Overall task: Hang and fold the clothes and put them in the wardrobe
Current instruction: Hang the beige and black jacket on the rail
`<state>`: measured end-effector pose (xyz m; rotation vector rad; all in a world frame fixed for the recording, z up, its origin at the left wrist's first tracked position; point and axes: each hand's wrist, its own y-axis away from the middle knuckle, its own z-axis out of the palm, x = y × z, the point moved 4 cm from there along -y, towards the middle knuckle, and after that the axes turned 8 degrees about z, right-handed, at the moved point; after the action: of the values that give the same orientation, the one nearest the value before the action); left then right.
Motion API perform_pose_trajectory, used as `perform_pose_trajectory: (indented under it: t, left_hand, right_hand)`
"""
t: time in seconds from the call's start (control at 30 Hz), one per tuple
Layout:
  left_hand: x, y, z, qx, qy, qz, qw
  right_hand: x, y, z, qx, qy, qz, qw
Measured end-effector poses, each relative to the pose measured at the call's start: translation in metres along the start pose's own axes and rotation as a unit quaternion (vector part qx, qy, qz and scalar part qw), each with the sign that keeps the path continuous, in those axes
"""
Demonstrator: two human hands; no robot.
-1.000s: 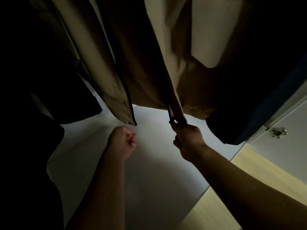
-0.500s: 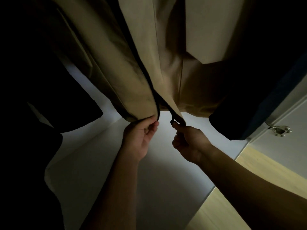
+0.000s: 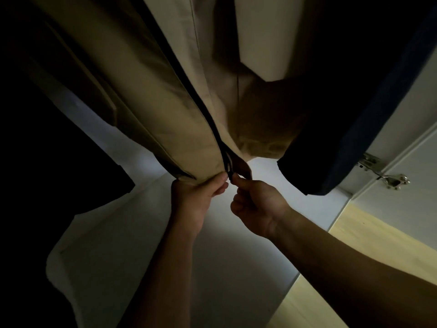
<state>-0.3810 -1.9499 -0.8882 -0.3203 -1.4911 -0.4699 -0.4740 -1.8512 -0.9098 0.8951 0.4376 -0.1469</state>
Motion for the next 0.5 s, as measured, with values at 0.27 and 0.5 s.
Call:
perform_pose_trajectory:
  t: [0.27, 0.5]
  left_hand:
    - [0.0075, 0.003, 0.0023, 0.033, -0.013, 0.058, 0.998]
    - [0.004, 0.0001, 0.0022, 0.07, 0.0, 0.061, 0.996]
  right_hand:
    - [0.0054, 0.0005, 0.0032, 0.028, -0.009, -0.001, 1.0]
    - [0.005, 0.0009, 0.006, 0.034, -0.017, 0.0, 0.999]
